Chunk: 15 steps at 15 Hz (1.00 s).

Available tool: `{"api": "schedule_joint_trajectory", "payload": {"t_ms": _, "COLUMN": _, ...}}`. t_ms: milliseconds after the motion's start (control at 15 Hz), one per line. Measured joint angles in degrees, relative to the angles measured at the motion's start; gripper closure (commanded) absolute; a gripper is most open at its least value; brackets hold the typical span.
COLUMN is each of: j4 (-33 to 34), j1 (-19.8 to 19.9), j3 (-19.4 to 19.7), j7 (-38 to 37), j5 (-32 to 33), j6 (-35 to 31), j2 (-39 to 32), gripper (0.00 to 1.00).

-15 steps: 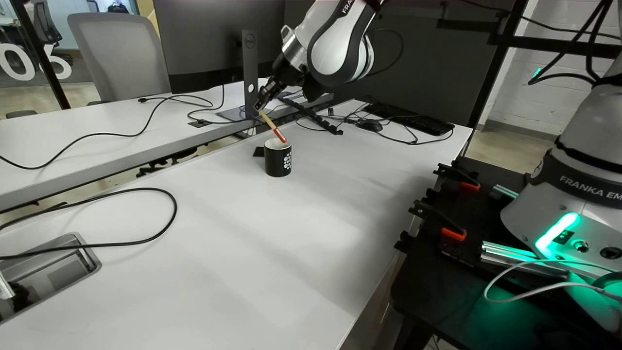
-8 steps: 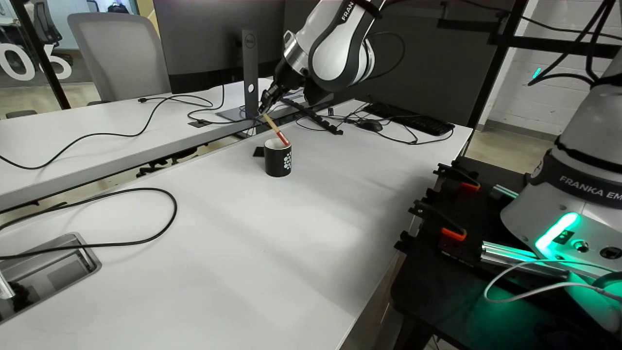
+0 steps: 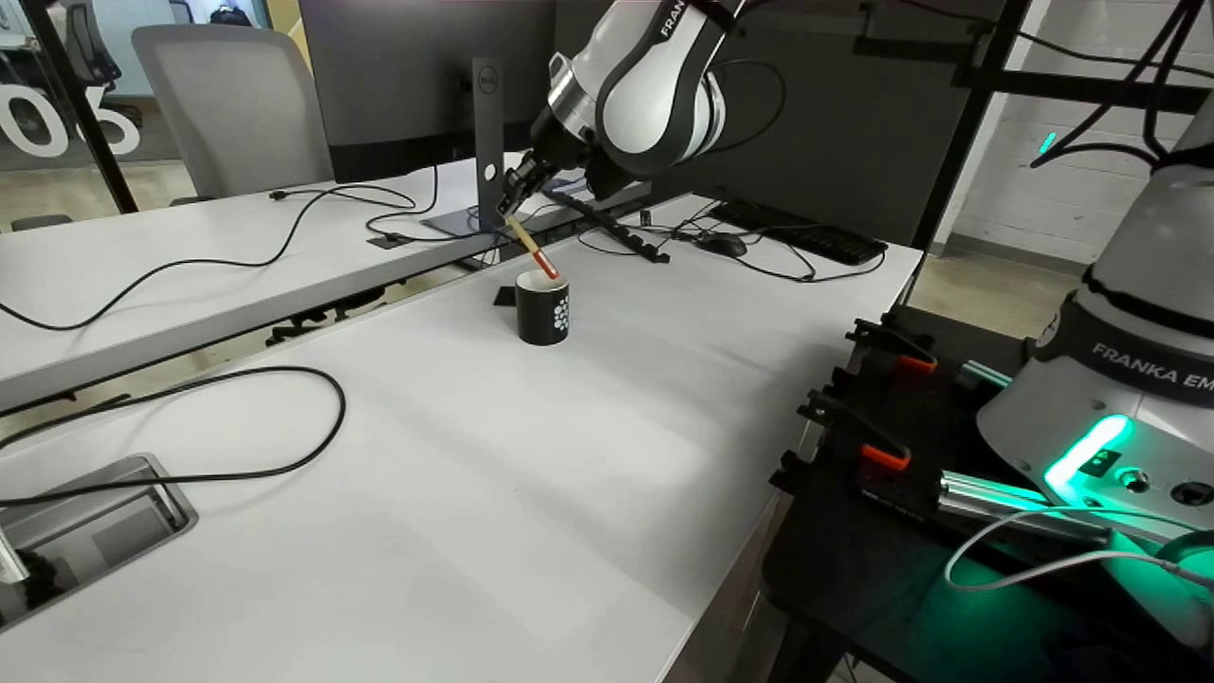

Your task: Pick up the pen and put it in the cup

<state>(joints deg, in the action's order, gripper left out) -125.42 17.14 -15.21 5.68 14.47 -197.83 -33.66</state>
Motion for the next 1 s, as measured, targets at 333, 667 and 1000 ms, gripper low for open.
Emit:
{"api": "schedule_joint_trajectory", "payload": {"t_ms": 333, "j4": 0.62, "j1": -0.43, "j3": 0.00, "j7": -0.10, "j5": 0.00, "j6": 0.00, "j2": 0.00, "gripper": 0.97}}
{"api": "schedule_joint_trajectory", "payload": {"t_ms": 667, "j4": 0.63, "j1": -0.58, "j3": 0.00, "j7": -0.12, "j5": 0.00, "j6": 0.00, "j2": -0.17, "gripper": 0.87}}
{"api": "schedule_joint_trajectory", "payload": {"t_ms": 1000, "j4": 0.63, "j1": -0.59, "j3": 0.00, "j7": -0.12, "j5": 0.00, "j6": 0.00, "j2": -0.24, "gripper": 0.87}}
